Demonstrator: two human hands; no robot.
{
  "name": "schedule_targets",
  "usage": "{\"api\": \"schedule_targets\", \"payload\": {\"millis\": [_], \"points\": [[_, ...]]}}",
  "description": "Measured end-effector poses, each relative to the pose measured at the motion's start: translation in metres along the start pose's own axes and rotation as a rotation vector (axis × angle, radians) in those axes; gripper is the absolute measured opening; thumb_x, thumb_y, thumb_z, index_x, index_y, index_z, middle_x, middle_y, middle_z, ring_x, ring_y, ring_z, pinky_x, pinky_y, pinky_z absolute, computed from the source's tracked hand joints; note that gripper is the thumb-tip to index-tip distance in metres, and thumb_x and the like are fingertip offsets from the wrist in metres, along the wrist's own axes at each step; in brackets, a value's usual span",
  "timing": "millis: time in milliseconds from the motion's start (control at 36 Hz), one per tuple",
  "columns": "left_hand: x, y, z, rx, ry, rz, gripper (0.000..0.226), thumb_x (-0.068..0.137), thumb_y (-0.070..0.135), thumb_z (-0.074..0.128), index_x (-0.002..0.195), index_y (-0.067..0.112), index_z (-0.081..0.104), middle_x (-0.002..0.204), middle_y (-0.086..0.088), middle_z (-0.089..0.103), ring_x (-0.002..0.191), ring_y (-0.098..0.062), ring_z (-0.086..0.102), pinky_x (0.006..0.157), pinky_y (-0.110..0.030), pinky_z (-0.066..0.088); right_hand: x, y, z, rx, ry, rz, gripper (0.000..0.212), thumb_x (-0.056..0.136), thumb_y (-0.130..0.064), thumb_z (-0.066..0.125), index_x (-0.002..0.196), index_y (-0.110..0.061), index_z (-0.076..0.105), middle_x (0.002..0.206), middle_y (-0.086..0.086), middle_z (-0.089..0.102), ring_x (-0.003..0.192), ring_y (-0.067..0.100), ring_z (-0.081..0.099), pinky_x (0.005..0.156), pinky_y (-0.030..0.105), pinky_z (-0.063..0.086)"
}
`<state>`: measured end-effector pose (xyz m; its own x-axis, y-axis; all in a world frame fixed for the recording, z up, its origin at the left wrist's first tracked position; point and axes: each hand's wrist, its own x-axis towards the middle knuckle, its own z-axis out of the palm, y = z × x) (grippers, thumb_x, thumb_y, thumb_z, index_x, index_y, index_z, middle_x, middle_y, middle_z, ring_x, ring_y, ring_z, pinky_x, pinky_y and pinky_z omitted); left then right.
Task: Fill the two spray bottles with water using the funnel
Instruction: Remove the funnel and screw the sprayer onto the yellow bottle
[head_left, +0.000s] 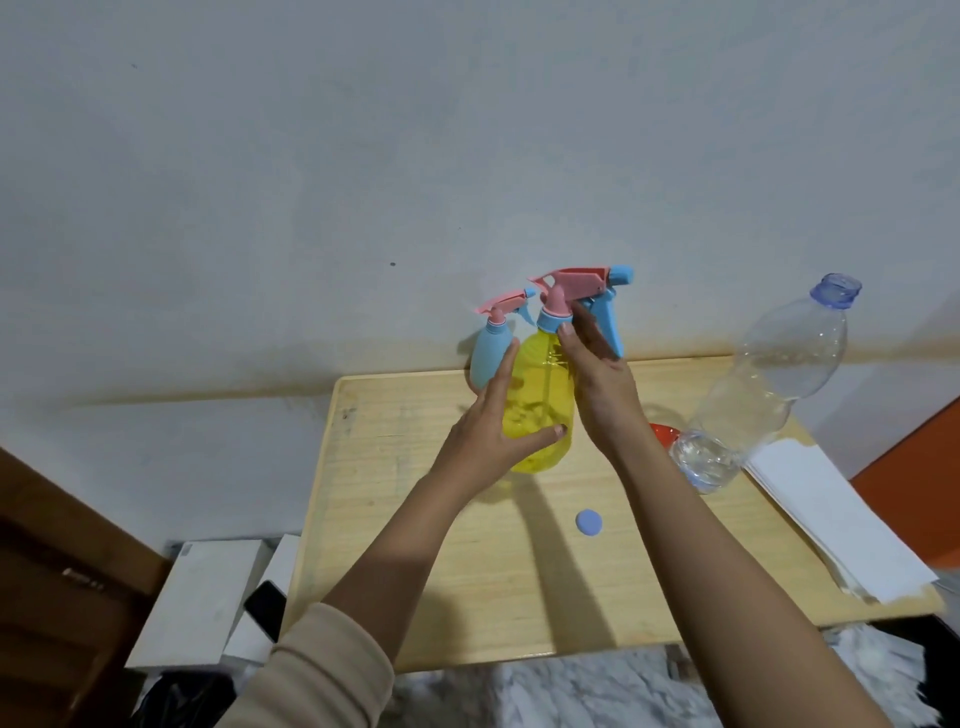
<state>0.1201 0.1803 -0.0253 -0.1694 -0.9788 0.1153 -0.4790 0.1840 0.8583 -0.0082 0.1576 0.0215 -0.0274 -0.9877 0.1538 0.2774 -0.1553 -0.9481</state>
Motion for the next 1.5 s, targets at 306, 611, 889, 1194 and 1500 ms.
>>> {"api": "schedule_targets", "payload": {"millis": [306,611,889,1194,1500], "points": [[-0.001,-0.001,-0.014,-0.216,-0.257,-0.042,0.089,0.068,0.045,0.078,0.130,0.069,0.019,0.135,0.005,0.048,0.125,-0.007,0.048,0.105,-0.042,0.044,0.006,-0.008,-0.025,0.018,-0.259,0.108,0.035,0.075,-0.031,0.063,0.109,-0.023,0.067,0.119,0.003,0.065,0.108,0.010,0.062,0.087,0.024,0.050],[-0.003,0.004,0.001,-0.132,-0.104,-0.088,0.090,0.055,0.062,0.075,0.126,0.071,0.021,0.131,0.003,0.052,0.123,-0.014,0.050,0.101,-0.046,0.046,0.010,-0.004,-0.027,-0.044,-0.139,-0.031,0.059,0.052,-0.054,0.082,0.098,-0.020,0.068,0.093,-0.004,0.075,0.094,0.014,0.070,0.079,0.026,0.056],[-0.006,0.002,0.006,-0.088,-0.070,-0.124,0.094,0.053,0.072,0.071,0.130,0.066,0.020,0.129,0.005,0.054,0.121,-0.015,0.052,0.096,-0.046,0.049,0.003,-0.007,-0.017,-0.044,-0.041,-0.096,0.041,0.058,-0.041,0.074,0.090,-0.018,0.069,0.080,-0.007,0.075,0.083,0.011,0.072,0.068,0.021,0.055],[-0.008,0.001,0.008,-0.165,-0.151,-0.134,0.101,0.059,0.066,0.072,0.143,0.050,0.018,0.130,0.010,0.055,0.122,-0.013,0.051,0.101,-0.046,0.046,0.002,-0.005,-0.019,-0.089,0.006,-0.048,0.024,0.085,0.002,0.060,0.107,-0.003,0.064,0.077,-0.006,0.073,0.076,0.011,0.070,0.073,0.026,0.058],[-0.012,0.018,0.041,0.005,0.155,-0.168,0.111,0.058,0.047,0.084,0.144,0.021,0.019,0.142,-0.001,0.036,0.129,-0.020,0.042,0.092,-0.033,0.042,-0.010,-0.003,-0.003,-0.339,0.105,-0.164,0.031,0.068,-0.005,0.080,0.094,-0.020,0.071,0.087,-0.002,0.073,0.085,0.013,0.069,0.083,0.030,0.055]]}}
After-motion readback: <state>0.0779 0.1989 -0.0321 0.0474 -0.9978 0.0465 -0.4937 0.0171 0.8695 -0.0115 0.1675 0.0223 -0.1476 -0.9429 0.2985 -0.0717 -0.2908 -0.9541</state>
